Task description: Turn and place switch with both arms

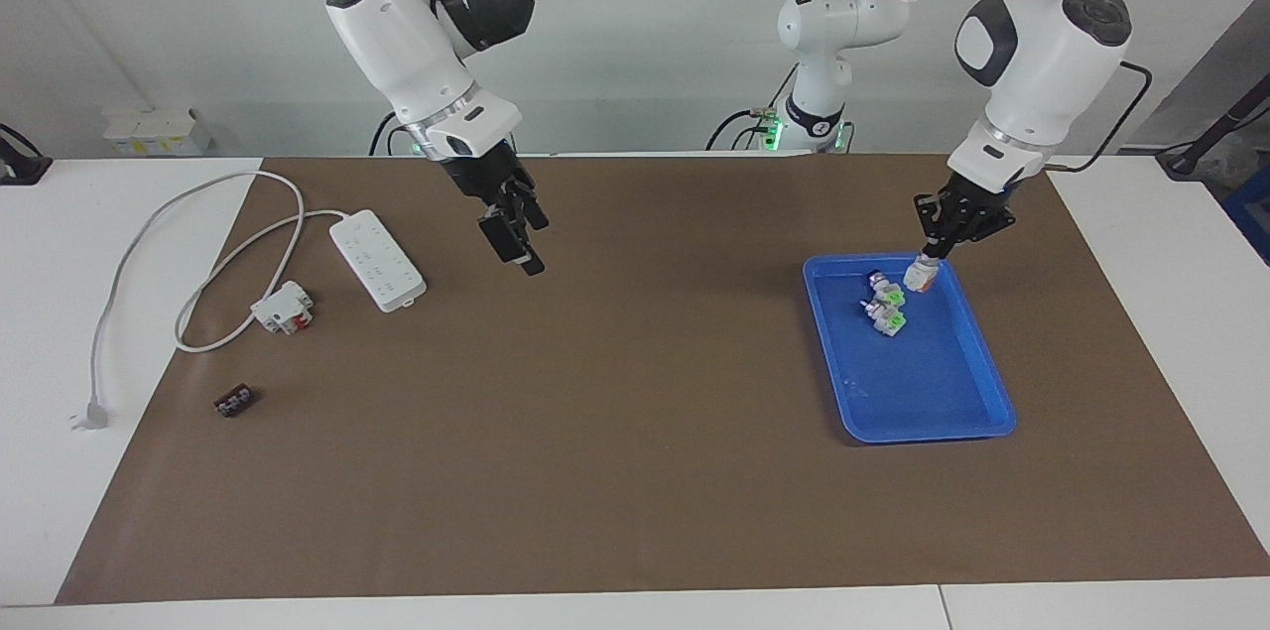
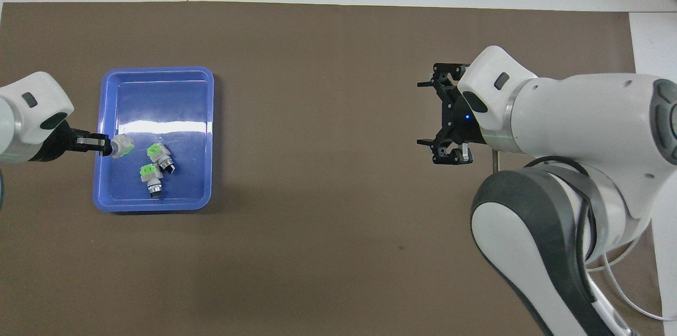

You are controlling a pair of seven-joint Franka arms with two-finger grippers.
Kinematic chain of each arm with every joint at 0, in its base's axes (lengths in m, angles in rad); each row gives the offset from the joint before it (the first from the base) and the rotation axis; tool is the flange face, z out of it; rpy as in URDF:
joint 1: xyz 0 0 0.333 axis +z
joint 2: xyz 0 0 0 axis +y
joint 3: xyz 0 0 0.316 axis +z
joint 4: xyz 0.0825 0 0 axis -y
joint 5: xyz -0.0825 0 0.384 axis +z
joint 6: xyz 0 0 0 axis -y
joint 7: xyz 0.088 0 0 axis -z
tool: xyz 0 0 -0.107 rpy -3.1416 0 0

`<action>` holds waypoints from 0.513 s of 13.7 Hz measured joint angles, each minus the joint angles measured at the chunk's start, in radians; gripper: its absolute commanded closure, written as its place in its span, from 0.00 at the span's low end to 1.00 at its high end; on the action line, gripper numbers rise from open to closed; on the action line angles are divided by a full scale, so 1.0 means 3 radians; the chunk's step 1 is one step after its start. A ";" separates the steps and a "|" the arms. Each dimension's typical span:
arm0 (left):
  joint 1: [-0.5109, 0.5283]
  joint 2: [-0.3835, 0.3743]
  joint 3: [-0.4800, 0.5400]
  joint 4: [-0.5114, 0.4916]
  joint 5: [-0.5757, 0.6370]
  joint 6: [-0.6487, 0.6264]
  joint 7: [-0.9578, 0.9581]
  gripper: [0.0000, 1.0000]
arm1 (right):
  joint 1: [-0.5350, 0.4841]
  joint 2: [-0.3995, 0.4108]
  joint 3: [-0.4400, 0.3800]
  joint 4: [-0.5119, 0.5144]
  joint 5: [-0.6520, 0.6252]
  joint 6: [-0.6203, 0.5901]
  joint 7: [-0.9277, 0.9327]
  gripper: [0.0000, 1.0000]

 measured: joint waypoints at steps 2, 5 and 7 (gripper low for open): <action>0.0104 -0.0009 0.0001 -0.0100 0.0060 -0.0002 0.0010 0.91 | -0.0035 -0.0029 -0.0002 0.0002 -0.0122 -0.0015 0.0101 0.00; 0.0136 -0.0030 -0.0003 -0.0196 0.0071 -0.0001 0.0009 0.25 | -0.0144 -0.0060 -0.0003 0.0024 -0.0382 -0.0022 0.0400 0.00; 0.0137 -0.0048 -0.0005 -0.0199 0.0072 0.0002 0.0009 0.04 | -0.0183 -0.0068 -0.0008 0.0035 -0.0497 -0.0038 0.0858 0.00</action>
